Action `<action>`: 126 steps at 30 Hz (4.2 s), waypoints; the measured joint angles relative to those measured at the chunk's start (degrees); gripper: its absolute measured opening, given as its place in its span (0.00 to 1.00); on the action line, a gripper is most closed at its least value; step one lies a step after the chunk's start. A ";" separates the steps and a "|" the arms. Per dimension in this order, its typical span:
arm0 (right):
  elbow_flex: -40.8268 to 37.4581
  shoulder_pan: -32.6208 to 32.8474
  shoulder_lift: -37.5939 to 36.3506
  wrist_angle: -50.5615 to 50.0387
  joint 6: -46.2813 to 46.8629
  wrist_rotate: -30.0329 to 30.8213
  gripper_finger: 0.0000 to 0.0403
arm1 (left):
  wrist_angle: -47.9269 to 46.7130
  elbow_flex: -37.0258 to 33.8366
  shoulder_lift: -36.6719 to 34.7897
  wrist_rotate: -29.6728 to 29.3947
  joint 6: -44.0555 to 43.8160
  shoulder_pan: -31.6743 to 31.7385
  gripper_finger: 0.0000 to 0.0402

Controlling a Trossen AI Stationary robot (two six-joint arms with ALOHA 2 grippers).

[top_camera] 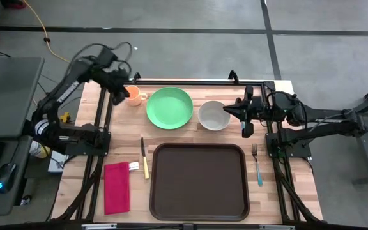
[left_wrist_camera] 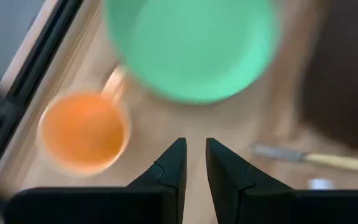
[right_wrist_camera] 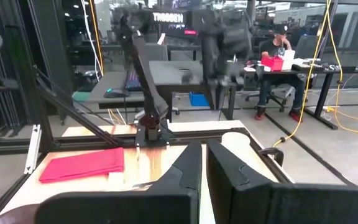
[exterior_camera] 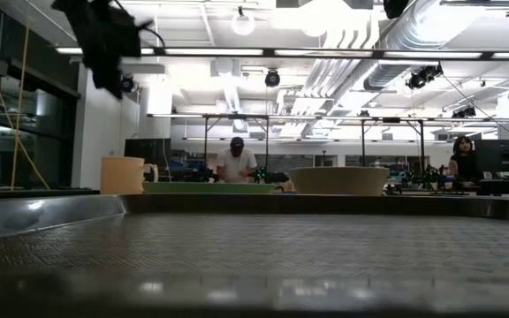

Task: Set up tray
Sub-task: Put the orange mug on the black serving tray

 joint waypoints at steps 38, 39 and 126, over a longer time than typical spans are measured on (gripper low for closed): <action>0.07 0.22 -0.33 -1.41 2.56 -3.06 0.00 | 14.46 -5.55 16.16 -16.43 -0.44 -6.54 0.69; 0.07 0.22 -0.33 -1.41 2.56 -3.06 0.00 | 15.06 -6.32 16.14 -16.45 -0.50 -6.54 0.69; 0.09 -8.11 -21.70 -16.59 2.84 13.60 0.00 | 16.82 64.63 59.71 -9.37 -7.99 -59.56 0.03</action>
